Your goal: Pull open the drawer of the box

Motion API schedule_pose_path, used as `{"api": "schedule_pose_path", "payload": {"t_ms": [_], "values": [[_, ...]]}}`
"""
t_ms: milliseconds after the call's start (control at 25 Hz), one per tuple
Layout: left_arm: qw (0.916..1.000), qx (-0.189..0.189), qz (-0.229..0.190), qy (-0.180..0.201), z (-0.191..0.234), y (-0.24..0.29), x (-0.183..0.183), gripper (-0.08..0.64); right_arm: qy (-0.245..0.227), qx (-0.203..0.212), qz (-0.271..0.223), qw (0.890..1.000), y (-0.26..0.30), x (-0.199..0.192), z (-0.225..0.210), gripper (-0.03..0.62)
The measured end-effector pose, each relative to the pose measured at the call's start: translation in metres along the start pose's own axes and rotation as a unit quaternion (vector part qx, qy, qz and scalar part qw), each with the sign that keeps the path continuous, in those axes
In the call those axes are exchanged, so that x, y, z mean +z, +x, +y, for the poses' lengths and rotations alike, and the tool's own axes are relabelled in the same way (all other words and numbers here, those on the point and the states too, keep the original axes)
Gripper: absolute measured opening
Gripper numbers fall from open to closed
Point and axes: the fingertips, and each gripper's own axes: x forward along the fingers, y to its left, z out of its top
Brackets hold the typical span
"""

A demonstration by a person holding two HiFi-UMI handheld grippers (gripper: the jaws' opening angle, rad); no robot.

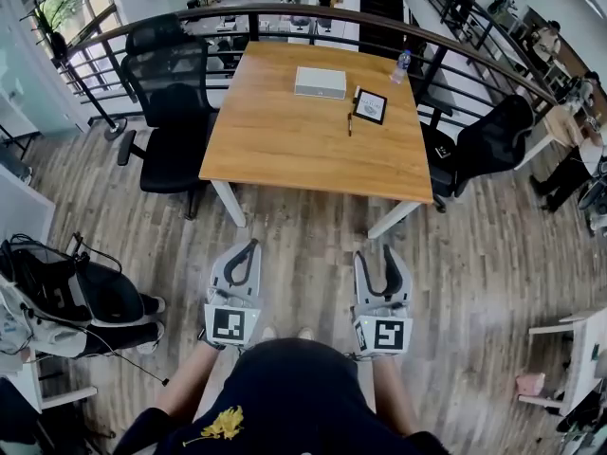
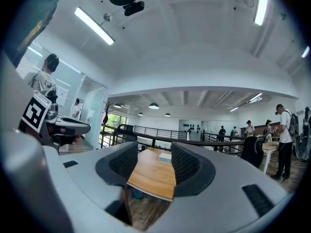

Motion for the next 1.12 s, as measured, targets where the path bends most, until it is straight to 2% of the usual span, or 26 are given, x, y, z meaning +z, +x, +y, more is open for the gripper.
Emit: {"api": "schedule_pose_path", "payload": {"t_ms": [360, 680, 880, 1120], "values": [[0.9999, 0.009, 0.010, 0.003, -0.006, 0.000, -0.006, 0.011, 0.003, 0.009, 0.000, 1.000, -0.005, -0.004, -0.008, 0.207], [0.9980, 0.028, 0.023, 0.052, 0.001, -0.009, -0.004, 0.009, 0.023, 0.015, 0.006, 1.000, -0.015, -0.012, -0.023, 0.207], [0.9980, 0.050, 0.035, 0.015, -0.001, -0.011, -0.005, 0.009, 0.028, 0.030, 0.010, 0.999, -0.014, -0.017, -0.026, 0.207], [0.9980, 0.052, 0.036, 0.003, -0.001, -0.001, -0.012, 0.009, 0.038, 0.030, 0.018, 0.999, 0.001, -0.031, -0.023, 0.206]]}}
